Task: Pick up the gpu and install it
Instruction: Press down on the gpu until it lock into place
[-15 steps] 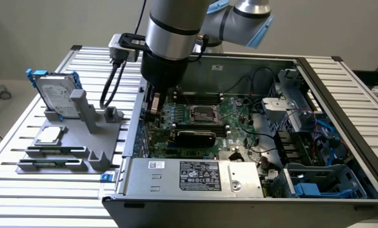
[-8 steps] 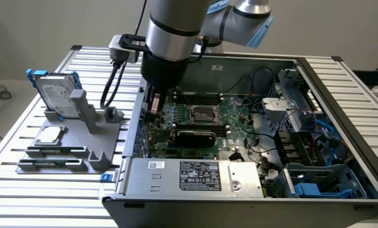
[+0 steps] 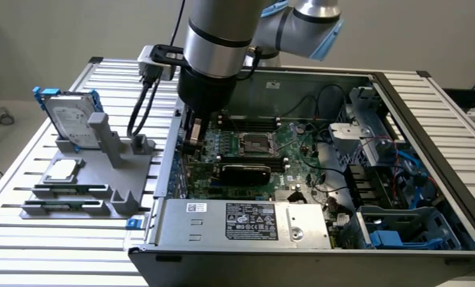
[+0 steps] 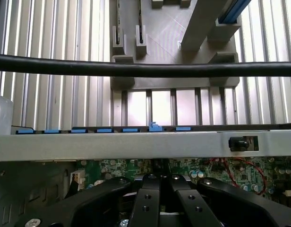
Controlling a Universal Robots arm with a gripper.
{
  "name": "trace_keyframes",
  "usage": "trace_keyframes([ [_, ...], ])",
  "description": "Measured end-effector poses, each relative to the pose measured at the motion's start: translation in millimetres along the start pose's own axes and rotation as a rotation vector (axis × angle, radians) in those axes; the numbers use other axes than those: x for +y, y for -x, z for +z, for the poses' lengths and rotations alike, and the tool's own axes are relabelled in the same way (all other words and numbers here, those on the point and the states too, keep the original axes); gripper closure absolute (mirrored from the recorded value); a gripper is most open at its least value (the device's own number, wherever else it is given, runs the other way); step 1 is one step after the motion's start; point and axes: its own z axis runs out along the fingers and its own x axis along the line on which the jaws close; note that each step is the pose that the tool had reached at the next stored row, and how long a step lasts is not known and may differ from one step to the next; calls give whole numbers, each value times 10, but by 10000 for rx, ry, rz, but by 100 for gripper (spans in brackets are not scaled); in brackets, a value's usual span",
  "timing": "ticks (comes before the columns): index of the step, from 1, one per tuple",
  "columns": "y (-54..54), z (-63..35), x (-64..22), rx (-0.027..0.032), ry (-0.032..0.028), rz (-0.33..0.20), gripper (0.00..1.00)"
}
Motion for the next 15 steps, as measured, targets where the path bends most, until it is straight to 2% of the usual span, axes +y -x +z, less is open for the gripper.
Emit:
trace_keyframes([
  [1,2,-13,-1,-16,12,-1,89],
  [4,1,-129,-1,5,93,1,89],
  [6,3,-173,-29,8,128,2,89],
  [15,10,-253,-327,9,123,1,89],
])
